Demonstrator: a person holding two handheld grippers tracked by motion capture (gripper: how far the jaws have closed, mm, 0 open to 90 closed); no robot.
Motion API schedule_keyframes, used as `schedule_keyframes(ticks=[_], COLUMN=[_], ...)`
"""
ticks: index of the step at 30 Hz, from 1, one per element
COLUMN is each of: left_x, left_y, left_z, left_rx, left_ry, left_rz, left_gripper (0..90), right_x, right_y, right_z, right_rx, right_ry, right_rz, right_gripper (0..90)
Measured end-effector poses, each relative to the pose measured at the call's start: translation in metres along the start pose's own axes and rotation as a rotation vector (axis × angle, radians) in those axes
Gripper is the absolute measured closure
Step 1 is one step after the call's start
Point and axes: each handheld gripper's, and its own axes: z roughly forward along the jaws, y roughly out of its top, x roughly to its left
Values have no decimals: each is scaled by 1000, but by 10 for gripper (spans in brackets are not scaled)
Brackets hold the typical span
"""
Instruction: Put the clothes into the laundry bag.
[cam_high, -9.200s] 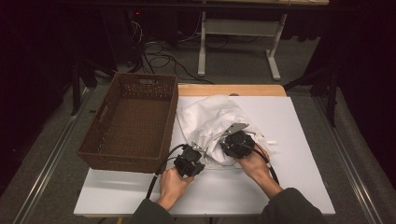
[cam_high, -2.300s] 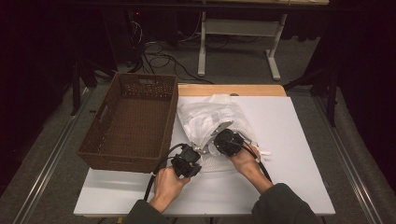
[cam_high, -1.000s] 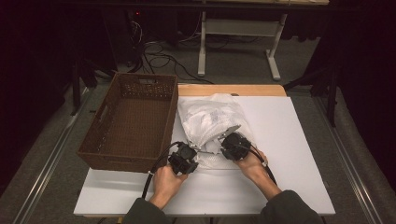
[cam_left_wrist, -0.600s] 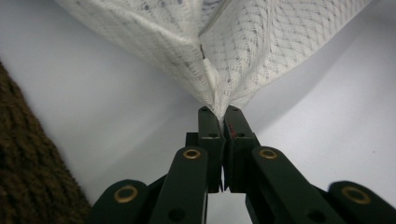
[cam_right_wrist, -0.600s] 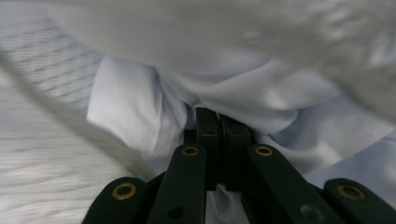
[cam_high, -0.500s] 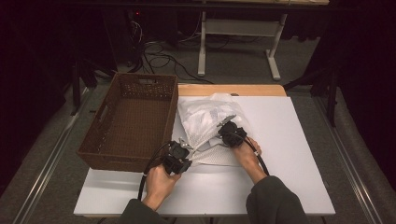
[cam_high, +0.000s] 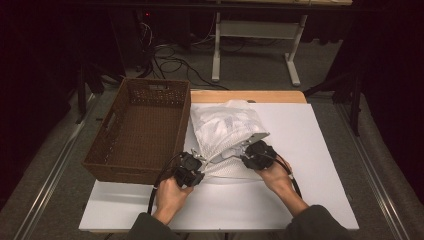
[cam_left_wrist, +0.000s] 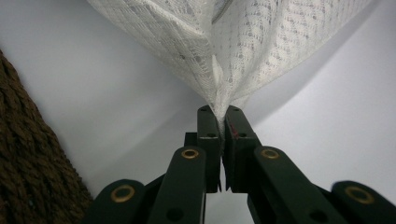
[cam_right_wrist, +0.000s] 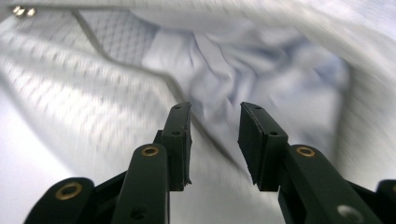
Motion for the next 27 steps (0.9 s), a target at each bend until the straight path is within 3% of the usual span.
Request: schedule_keyframes(ticks=[4, 7, 11, 16, 21, 27], left_x=[-1, -1, -1, 0, 1, 2], left_y=[0, 0, -1, -1, -1, -2], left_z=[0, 0, 0, -1, -2, 0], left_rx=[-1, -6, -7, -15, -22, -15], left_ry=[4, 5, 2, 4, -1, -5], left_rz=[0, -4, -6, -8, -13, -18], left_gripper=[857, 856, 854, 852, 852, 851], right_x=[-12, -24, -32, -34, -36, -45], right_y=[-17, -25, -28, -23, -22, -30], right_z=[-22, -29, -26, -10, -2, -21], right_rx=[-37, -31, -19, 4, 17, -15], right_ry=[-63, -97, -126, -163, -171, -165], right_rz=[33, 76, 104, 99, 90, 114], right_gripper=[651, 650, 645, 644, 793, 875])
